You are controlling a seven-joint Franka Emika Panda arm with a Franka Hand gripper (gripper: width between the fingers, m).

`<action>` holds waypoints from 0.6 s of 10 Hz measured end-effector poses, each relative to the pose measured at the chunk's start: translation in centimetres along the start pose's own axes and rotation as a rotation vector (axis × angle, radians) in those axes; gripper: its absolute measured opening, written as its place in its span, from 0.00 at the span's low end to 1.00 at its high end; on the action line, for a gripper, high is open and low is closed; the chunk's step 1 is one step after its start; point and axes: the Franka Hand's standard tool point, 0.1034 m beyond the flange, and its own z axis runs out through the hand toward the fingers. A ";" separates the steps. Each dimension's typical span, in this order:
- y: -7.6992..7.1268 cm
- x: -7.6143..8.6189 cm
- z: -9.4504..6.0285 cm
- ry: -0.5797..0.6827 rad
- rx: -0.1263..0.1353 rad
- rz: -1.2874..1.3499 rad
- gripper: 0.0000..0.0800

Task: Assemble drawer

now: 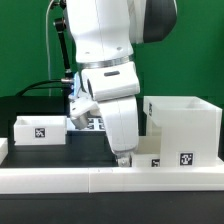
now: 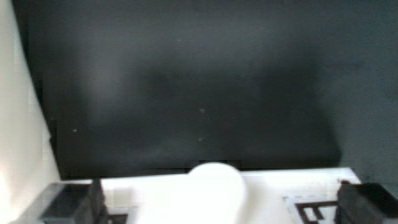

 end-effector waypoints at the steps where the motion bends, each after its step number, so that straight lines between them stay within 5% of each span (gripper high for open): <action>1: 0.0 0.3 0.2 0.003 0.003 -0.004 0.81; 3: 0.2 1.1 0.2 0.005 -0.006 -0.040 0.81; 5: 0.7 1.1 0.0 -0.037 -0.056 -0.055 0.81; 6: 0.6 0.9 0.1 -0.045 -0.052 -0.058 0.81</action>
Offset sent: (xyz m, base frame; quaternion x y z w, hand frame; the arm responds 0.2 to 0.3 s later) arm 0.0145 0.0240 0.0075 -0.0683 0.0141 -0.1421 0.9874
